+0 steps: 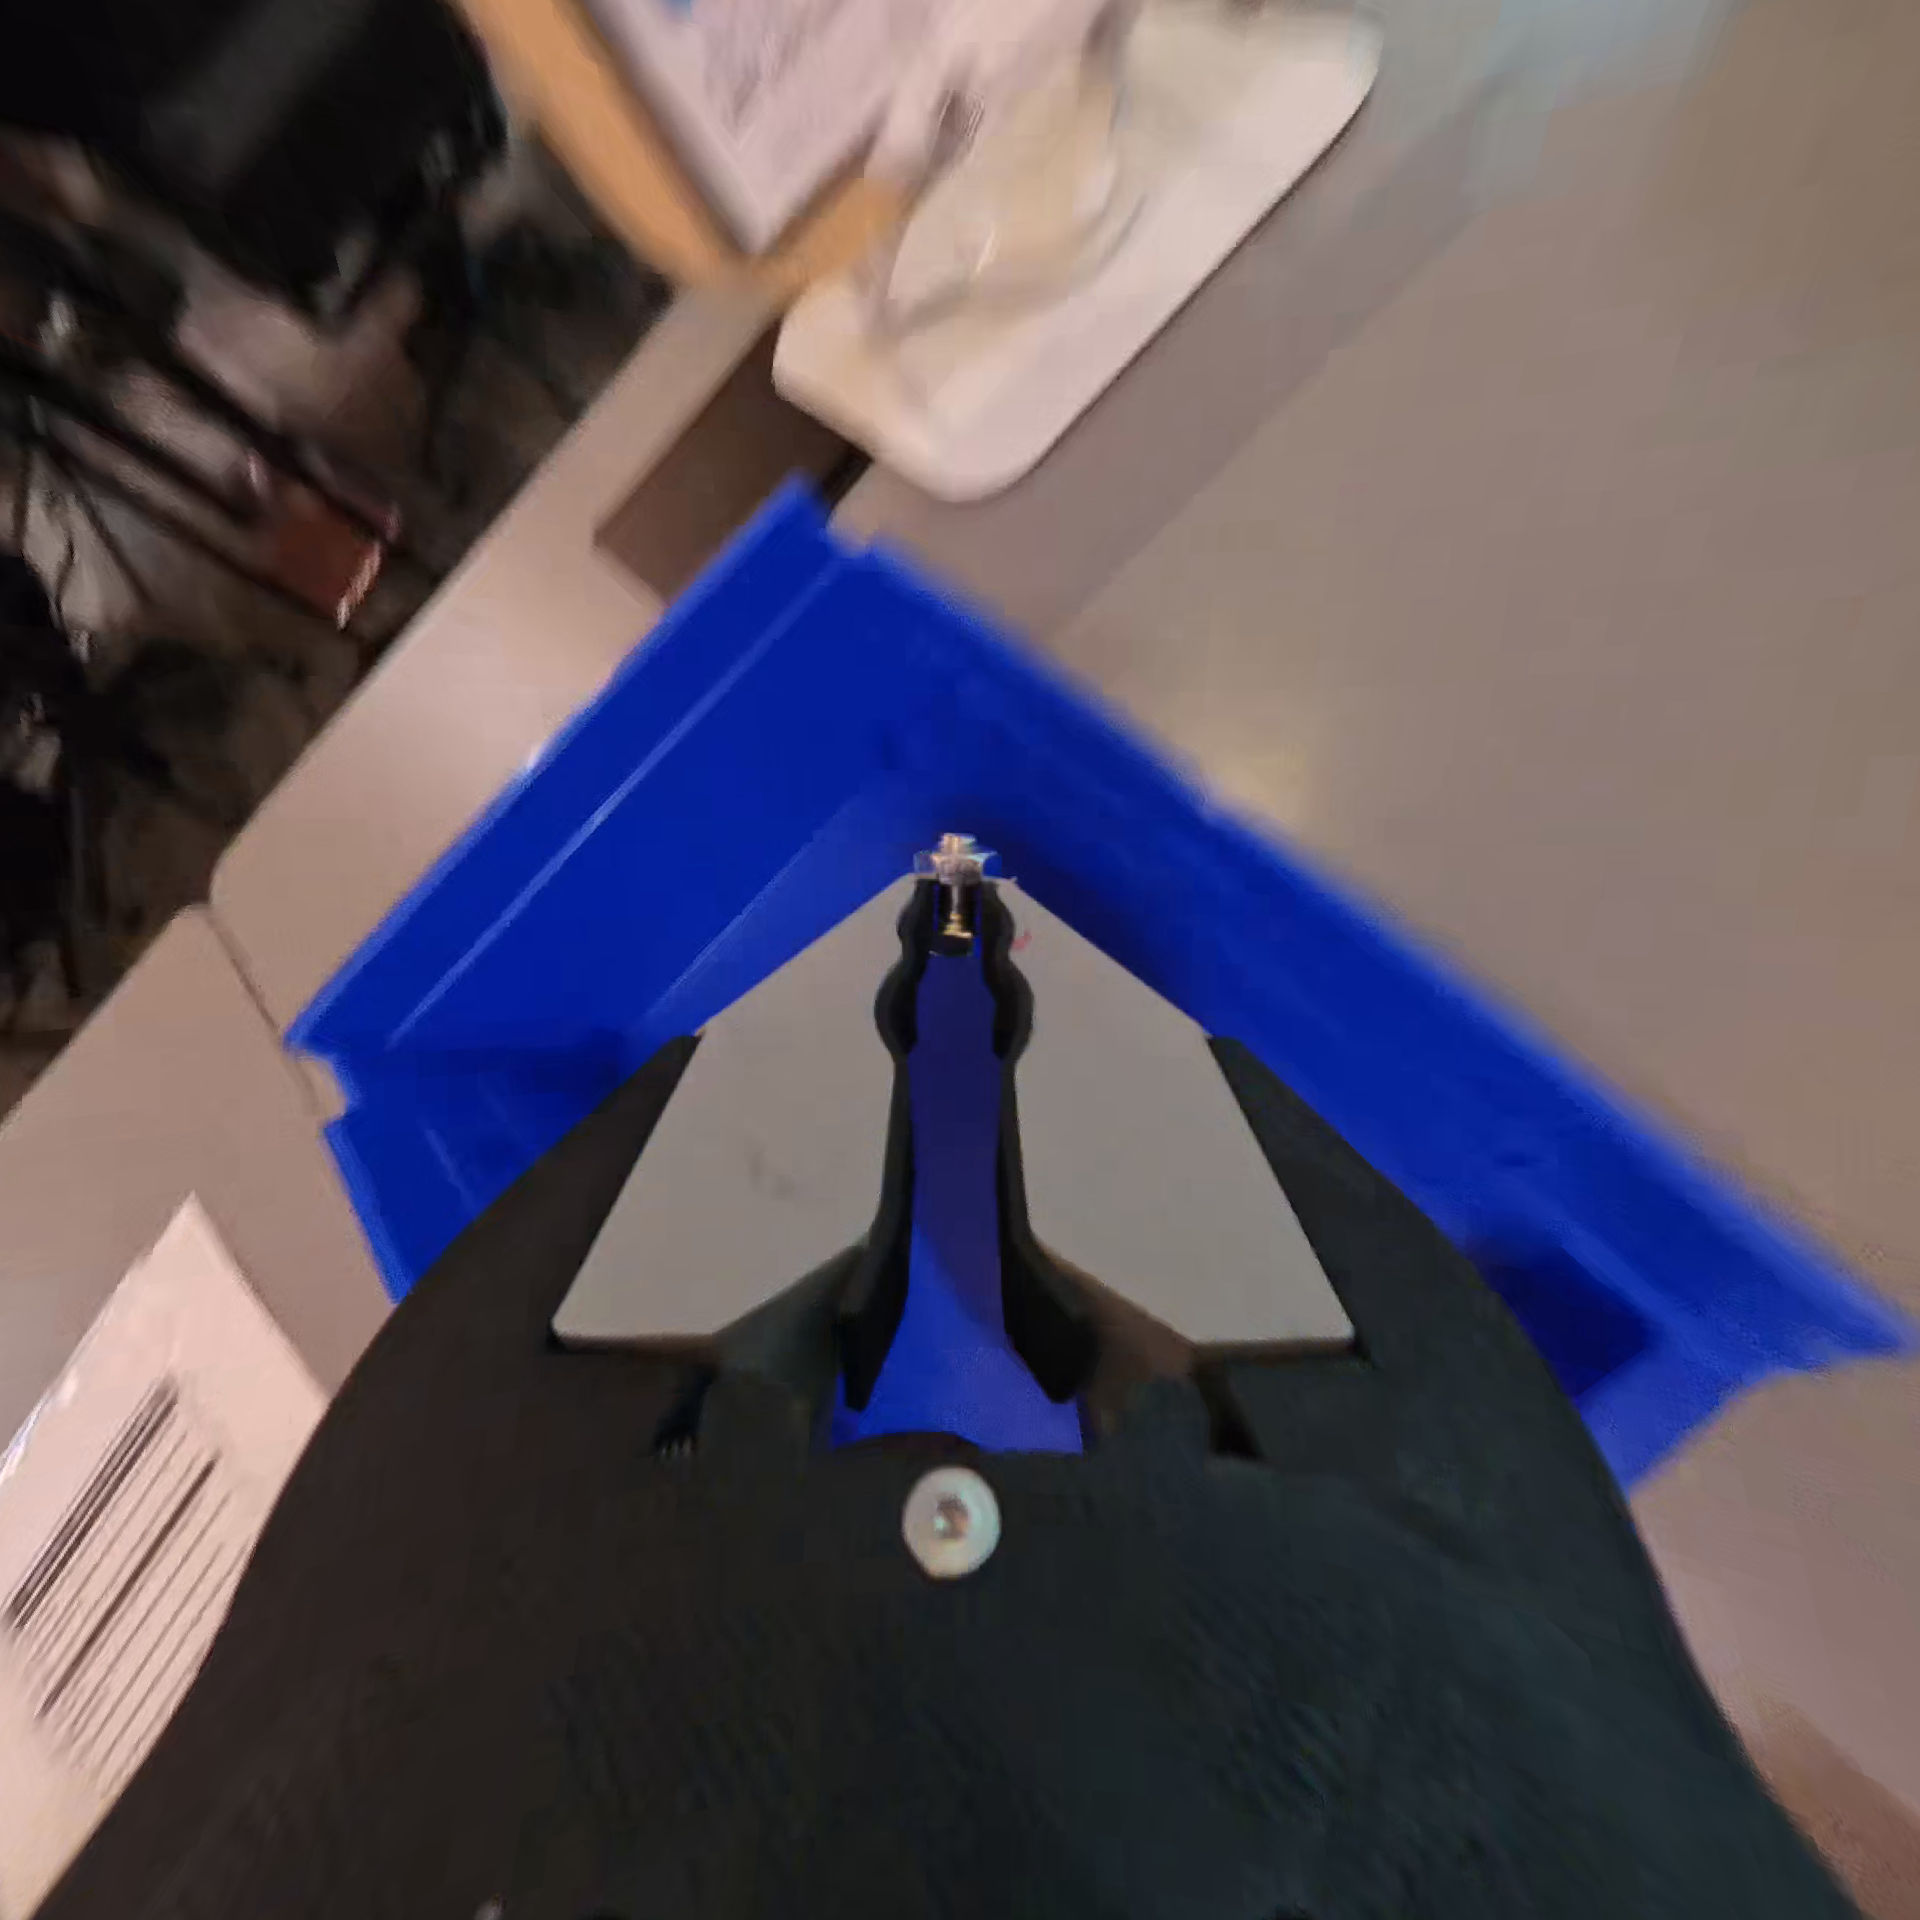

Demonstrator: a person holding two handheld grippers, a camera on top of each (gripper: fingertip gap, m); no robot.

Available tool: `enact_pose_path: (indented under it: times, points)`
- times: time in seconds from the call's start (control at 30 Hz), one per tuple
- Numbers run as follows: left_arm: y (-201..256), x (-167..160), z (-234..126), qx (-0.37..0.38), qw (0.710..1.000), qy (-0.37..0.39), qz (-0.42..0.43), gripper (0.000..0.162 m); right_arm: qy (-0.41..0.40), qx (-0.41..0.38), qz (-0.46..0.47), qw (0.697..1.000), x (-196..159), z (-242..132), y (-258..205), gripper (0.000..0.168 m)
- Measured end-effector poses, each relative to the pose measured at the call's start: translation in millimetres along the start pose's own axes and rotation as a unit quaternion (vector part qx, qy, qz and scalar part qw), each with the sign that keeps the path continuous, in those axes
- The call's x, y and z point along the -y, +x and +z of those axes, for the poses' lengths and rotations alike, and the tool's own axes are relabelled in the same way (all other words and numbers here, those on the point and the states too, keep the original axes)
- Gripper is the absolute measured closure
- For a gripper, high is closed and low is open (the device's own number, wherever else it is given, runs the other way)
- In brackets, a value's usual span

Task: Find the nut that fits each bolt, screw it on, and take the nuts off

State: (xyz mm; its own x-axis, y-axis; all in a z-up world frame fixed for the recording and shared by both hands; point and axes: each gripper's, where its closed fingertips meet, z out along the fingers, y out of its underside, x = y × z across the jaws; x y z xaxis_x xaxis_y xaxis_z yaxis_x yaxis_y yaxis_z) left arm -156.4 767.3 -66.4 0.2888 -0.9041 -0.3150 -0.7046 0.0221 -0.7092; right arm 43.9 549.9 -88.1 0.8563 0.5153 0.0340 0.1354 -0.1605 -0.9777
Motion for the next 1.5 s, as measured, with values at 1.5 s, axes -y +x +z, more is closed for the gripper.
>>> enact_pose_path:
  times: [1.5]
  points:
    - [278,132,29,0.043,0.948,0.256,0.182,0.155,0.002,0.134,0.206,0.969,13,-10,-29,0.157]
